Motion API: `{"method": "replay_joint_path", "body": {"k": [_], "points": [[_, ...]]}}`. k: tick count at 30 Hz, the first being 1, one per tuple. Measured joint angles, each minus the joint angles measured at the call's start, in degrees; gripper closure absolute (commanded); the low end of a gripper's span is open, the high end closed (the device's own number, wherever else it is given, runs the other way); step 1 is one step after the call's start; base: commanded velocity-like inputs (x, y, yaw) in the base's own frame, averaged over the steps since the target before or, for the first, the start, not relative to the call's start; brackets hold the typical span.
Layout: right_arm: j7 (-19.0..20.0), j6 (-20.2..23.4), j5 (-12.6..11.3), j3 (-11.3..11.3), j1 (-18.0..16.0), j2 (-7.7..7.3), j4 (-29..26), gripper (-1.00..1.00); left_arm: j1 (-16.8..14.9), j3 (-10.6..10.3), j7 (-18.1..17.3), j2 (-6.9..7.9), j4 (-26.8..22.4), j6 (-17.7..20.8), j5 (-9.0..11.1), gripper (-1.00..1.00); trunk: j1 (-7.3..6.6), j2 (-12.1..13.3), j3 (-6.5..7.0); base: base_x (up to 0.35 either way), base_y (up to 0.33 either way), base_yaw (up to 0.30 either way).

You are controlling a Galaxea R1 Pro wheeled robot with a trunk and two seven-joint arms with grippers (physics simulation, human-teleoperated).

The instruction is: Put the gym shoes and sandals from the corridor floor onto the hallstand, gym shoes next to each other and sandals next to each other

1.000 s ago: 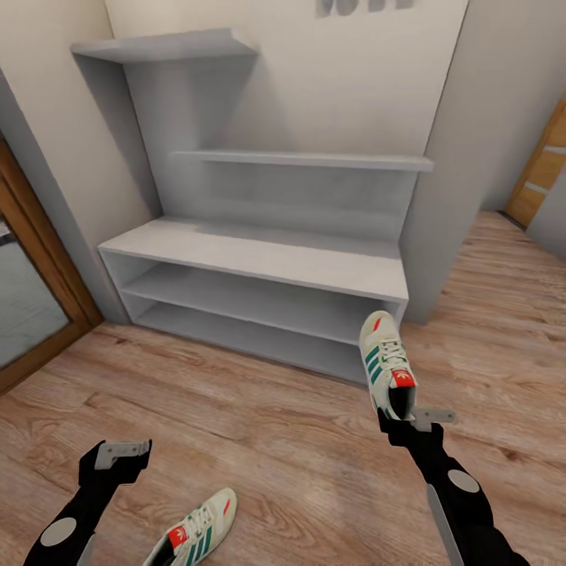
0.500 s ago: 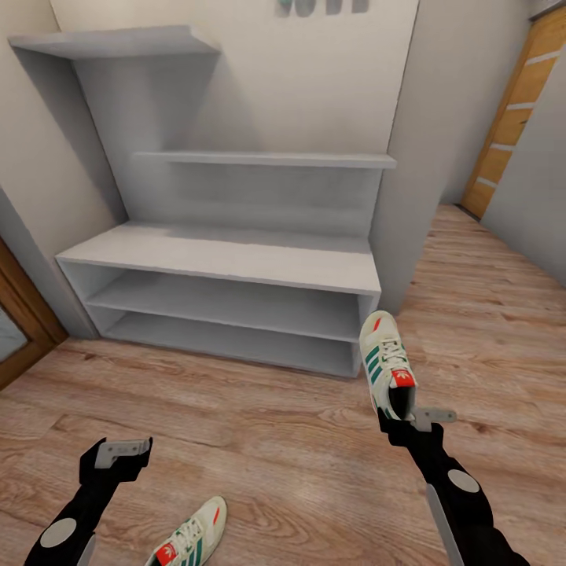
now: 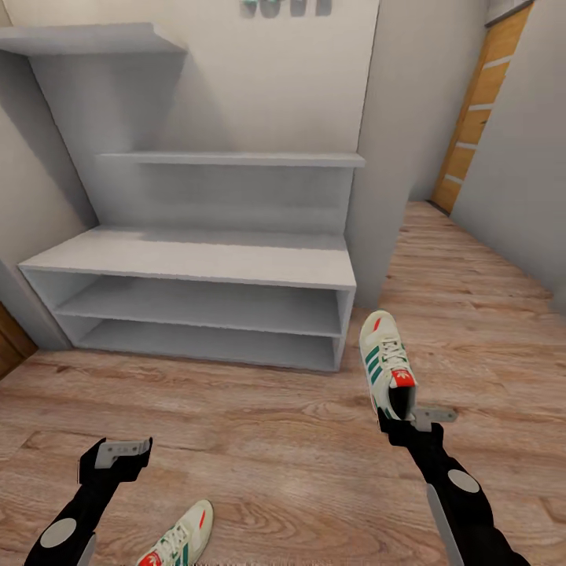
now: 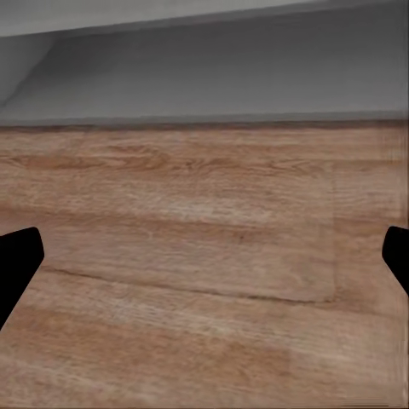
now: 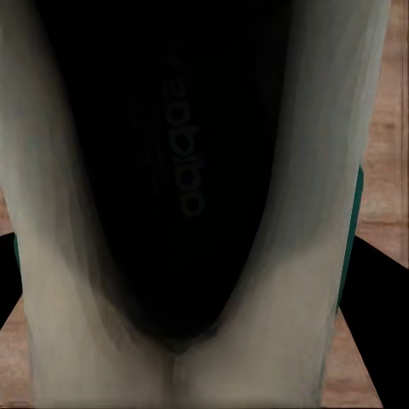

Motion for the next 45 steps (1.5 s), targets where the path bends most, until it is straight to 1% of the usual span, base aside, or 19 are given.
{"method": "replay_joint_path", "body": {"k": [7, 19, 37, 42, 45], "points": [[0.01, 0.00, 0.00, 0.00, -0.01, -0.01, 0.00, 1.00, 0.00, 0.00, 0.00, 0.00, 0.00, 0.00, 0.00, -1.00, -0.01, 0.00, 0.00, -0.214, 0.000, -0.275], [0.05, 0.00, -0.01, 0.01, -0.02, 0.00, 0.00, 1.00, 0.01, 0.01, 0.00, 0.01, -0.01, 0.00, 0.00, -1.00, -0.02, 0.00, 0.00, -0.014, 0.000, -0.067], [0.03, 0.00, -0.01, 0.00, -0.01, -0.01, 0.00, 1.00, 0.00, 0.00, 0.00, 0.03, 0.00, 0.00, 0.00, -1.00, -0.02, 0.00, 0.00, 0.000, 0.001, -0.277], [0.04, -0.02, 0.00, 0.01, 0.00, -0.01, 0.01, 1.00, 0.01, 0.01, -0.04, 0.08, -0.02, 0.02, 0.00, -1.00, -0.02, 0.00, 0.00, 0.000, 0.123, -0.266], [0.04, -0.02, 0.00, 0.02, -0.02, 0.00, 0.02, 1.00, 0.02, 0.01, -0.26, 0.05, -0.03, 0.02, 0.00, -1.00, -0.02, 0.00, 0.00, 0.000, 0.152, -0.094]]}}
